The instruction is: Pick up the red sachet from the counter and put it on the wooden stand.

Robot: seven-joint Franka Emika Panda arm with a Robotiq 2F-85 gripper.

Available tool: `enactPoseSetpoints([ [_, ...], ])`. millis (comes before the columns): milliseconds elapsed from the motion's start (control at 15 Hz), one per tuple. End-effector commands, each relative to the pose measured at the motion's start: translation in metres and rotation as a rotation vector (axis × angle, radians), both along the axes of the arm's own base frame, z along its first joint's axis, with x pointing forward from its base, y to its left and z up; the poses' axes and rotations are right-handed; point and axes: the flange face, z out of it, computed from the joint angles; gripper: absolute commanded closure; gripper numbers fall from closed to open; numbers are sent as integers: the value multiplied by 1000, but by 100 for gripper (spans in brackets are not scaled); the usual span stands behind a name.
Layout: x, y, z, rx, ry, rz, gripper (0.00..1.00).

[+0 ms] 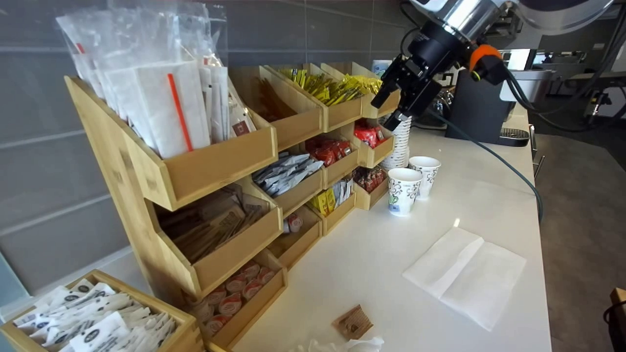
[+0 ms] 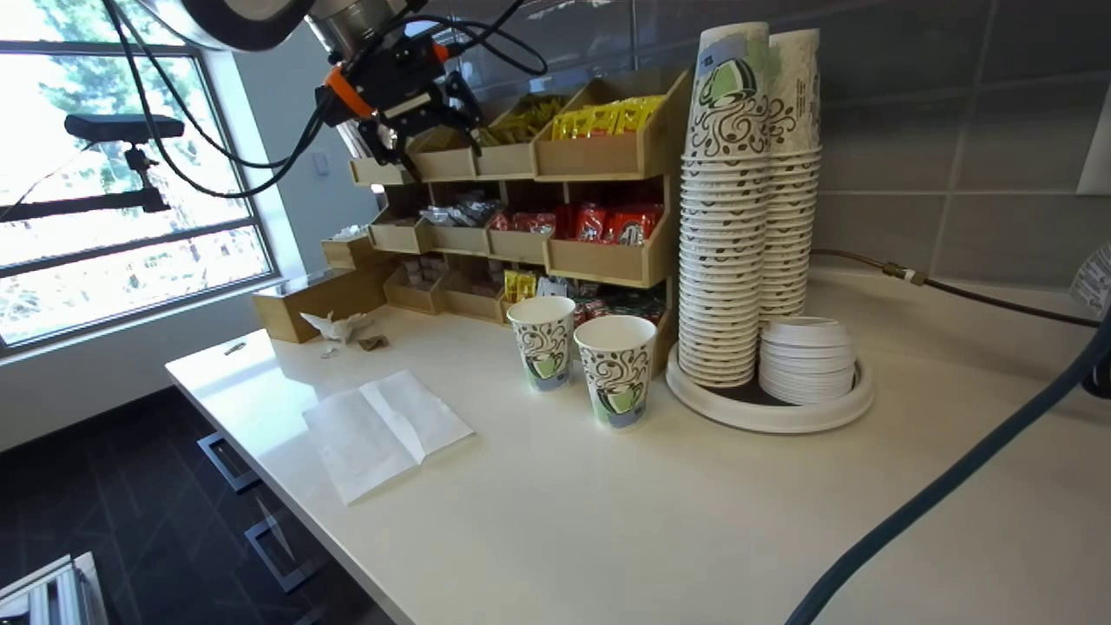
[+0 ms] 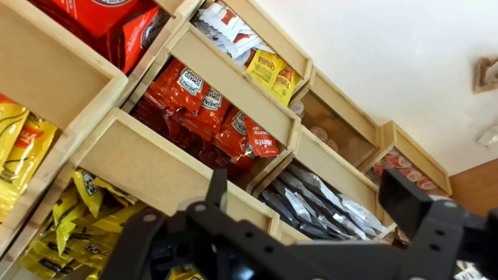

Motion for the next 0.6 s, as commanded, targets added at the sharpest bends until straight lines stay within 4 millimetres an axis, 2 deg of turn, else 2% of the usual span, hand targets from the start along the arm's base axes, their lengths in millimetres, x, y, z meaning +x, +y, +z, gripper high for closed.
enactPoseSetpoints([
  [0,-23,0,7,40,14,-99,0],
  [133,-30,0,6,66,18,-140,0],
  [200,-15,0,4,59,10,-98,0],
  [533,-22,0,3,78,16,-126,0],
])
